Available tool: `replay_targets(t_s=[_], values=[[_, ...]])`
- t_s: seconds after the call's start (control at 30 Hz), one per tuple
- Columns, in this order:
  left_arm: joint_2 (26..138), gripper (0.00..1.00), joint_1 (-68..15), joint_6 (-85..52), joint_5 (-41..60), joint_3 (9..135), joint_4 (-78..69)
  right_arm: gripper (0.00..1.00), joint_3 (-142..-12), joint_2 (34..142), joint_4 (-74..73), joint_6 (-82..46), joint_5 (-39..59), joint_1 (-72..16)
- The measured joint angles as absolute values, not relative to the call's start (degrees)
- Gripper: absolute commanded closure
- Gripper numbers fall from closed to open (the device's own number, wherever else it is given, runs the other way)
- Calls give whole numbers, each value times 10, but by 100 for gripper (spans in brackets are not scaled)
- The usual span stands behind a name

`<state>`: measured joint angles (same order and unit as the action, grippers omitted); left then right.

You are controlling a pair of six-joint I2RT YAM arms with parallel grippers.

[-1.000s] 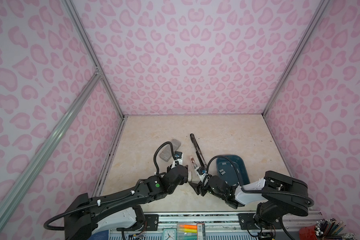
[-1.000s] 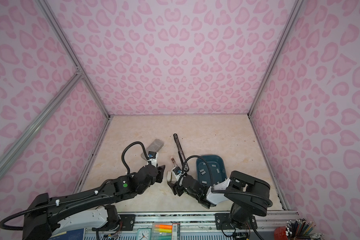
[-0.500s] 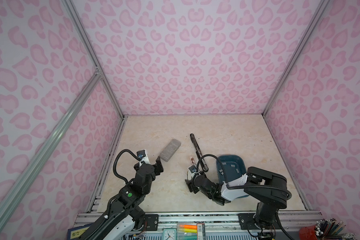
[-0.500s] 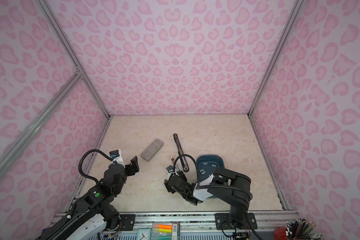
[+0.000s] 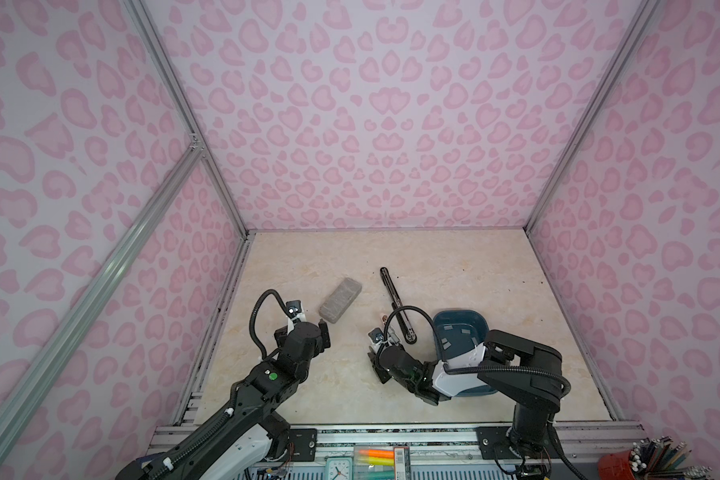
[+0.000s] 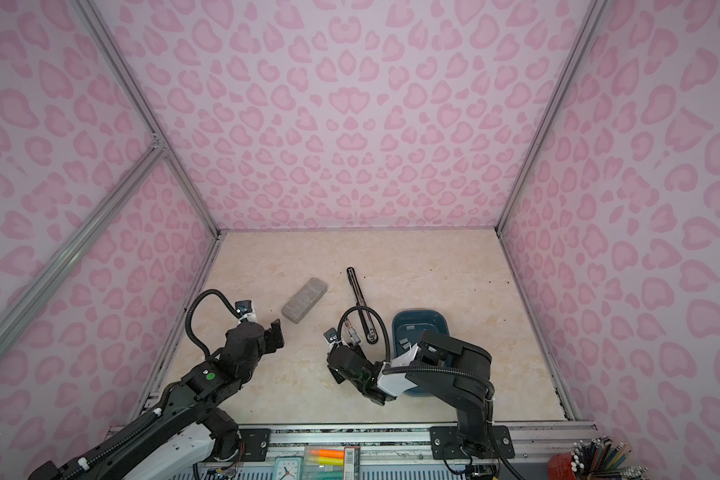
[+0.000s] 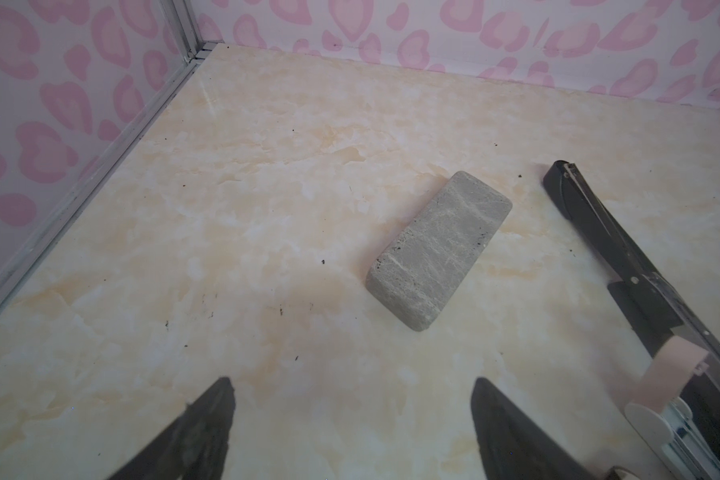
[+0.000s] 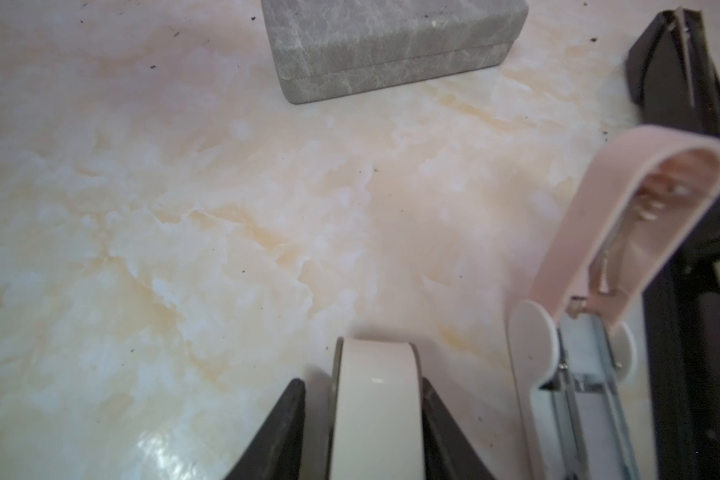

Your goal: Load the staples into the stapler

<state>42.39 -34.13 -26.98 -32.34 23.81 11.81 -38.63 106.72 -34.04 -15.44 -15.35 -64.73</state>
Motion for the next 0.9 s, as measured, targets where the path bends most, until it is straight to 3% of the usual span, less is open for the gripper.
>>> replay_targets(t_s=[0.53,0.63,0.77,0.9], values=[[396,6,-341,-270,-317,221,118,72,-488,1143,-336,-137,-93,-627],[399,6,-341,-270,-317,222,118,65,-507,1154,-331,-140,-80,-615],[404,6,-341,-270,-317,223,118,45,-499,1153,-343,-148,-69,-602],[408,6,-341,-270,-315,223,117,38,-488,1148,-352,-147,-70,-604]])
